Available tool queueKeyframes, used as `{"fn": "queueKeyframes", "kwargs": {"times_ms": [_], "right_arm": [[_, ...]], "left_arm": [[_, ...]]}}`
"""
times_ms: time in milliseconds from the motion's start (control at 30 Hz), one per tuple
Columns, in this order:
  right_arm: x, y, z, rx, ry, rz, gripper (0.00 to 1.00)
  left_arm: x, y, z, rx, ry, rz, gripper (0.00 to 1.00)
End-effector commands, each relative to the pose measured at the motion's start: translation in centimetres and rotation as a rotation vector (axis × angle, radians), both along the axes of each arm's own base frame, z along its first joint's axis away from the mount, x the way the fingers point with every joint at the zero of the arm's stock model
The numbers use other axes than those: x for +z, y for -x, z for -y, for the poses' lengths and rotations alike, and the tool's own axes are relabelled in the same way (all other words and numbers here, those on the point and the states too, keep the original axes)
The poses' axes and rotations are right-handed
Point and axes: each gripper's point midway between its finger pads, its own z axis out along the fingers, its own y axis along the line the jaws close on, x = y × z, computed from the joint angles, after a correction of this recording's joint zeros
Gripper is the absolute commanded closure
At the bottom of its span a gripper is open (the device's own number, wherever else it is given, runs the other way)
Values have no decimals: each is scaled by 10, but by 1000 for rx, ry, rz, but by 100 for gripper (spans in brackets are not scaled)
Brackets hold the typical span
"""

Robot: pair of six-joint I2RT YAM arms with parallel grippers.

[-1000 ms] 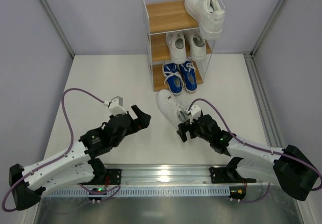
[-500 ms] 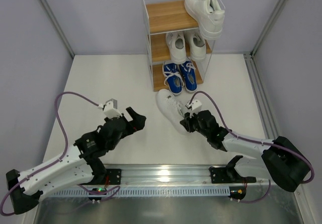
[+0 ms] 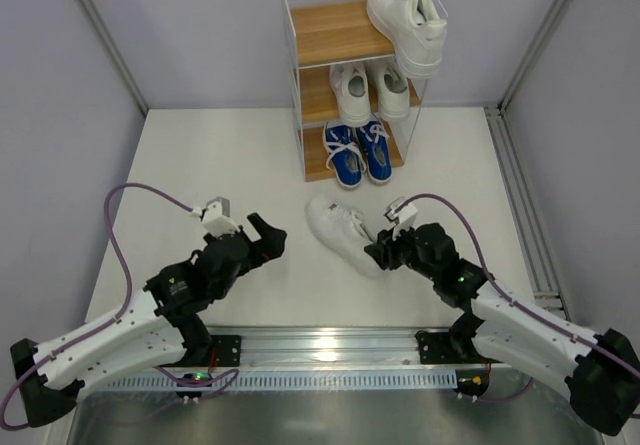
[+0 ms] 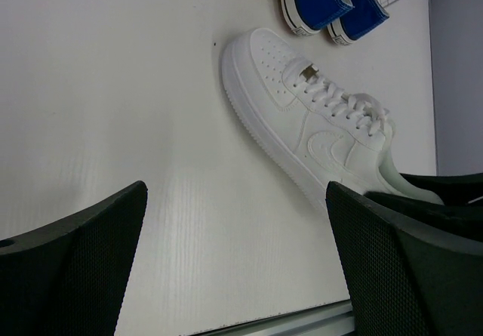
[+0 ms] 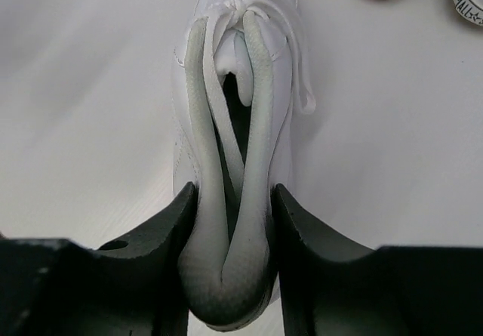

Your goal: Place and organize the shoes onto the shoe shelf

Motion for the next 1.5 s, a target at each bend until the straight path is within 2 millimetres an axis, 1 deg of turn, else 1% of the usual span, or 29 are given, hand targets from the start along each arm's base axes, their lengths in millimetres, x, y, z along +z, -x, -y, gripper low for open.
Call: {"fn": "queueKeyframes", "kwargs": {"times_ms": [0, 33, 67, 100, 133, 267, 400, 500, 633, 667, 700, 733, 800, 833, 867, 933, 967, 1000, 1100, 1133, 1167, 1200, 1267, 1300, 1333, 1367, 1400, 1433, 1467], "right_arm": [[66, 15, -3, 62, -122, 119, 96], [80, 17, 2, 51, -126, 144, 96], [83, 20, 9, 35, -114, 138, 96], [100, 23, 11, 28, -151, 174, 96], [115, 25, 9, 44, -179, 204, 96], [132, 22, 12, 25, -148, 183, 96], [134, 19, 5, 42, -139, 165, 96], [123, 16, 1, 41, -138, 132, 96], [89, 23, -14, 89, -143, 3, 96], [71, 29, -19, 114, -131, -54, 96], [63, 33, -20, 123, -129, -85, 96], [46, 40, -20, 126, -120, -136, 96], [34, 50, -23, 139, -126, -178, 96], [23, 56, -24, 131, -136, -216, 96], [18, 63, -28, 150, -138, -233, 96], [6, 70, -28, 134, -129, -272, 96], [2, 78, -32, 155, -116, -283, 96], [-5, 81, -32, 144, -102, -296, 96], [-12, 89, -40, 165, -81, -312, 95], [-11, 89, -42, 168, -81, -308, 92], [-10, 89, -43, 169, -83, -303, 84], [-6, 88, -45, 172, -87, -292, 66], [2, 86, -47, 180, -97, -266, 52], [10, 84, -49, 181, -108, -250, 44], [10, 82, -48, 172, -94, -245, 38], [11, 81, -48, 171, -84, -244, 35], [17, 78, -49, 173, -79, -231, 32], [14, 79, -48, 172, -57, -240, 24], [10, 77, -48, 163, -30, -249, 20]], "left_arm": [[4, -5, -8, 35, -21, 37, 1], [3, -5, -8, 35, -30, 38, 0], [3, -6, -8, 36, -30, 39, 0], [4, -7, -7, 36, -31, 42, 0], [4, -8, -6, 36, -32, 42, 0], [4, -9, -3, 27, -41, 36, 0], [6, -8, -6, 35, -45, 38, 0], [7, -6, -11, 43, -41, 42, 0], [7, -4, -17, 55, -34, 49, 0], [6, -4, -19, 60, -36, 48, 0], [7, -3, -20, 62, -36, 51, 0], [7, -3, -21, 65, -34, 53, 0], [7, -3, -22, 68, -32, 56, 0], [5, -4, -22, 67, -36, 55, 0], [5, -4, -21, 66, -33, 56, 0], [5, -4, -18, 61, -30, 55, 0], [5, -5, -17, 59, -28, 53, 0], [6, -5, -16, 57, -26, 53, 0], [4, -6, -13, 51, -35, 46, 0], [6, -6, -12, 49, -32, 47, 0], [5, -6, -12, 46, -35, 45, 0], [6, -6, -11, 45, -32, 45, 0], [6, -6, -11, 43, -31, 45, 0], [6, -5, -12, 43, -34, 45, 0], [6, -5, -12, 44, -33, 46, 0], [7, -5, -12, 45, -32, 46, 0], [7, -5, -13, 45, -31, 49, 0], [8, -5, -13, 46, -28, 50, 0], [8, -5, -13, 47, -26, 51, 0]]}}
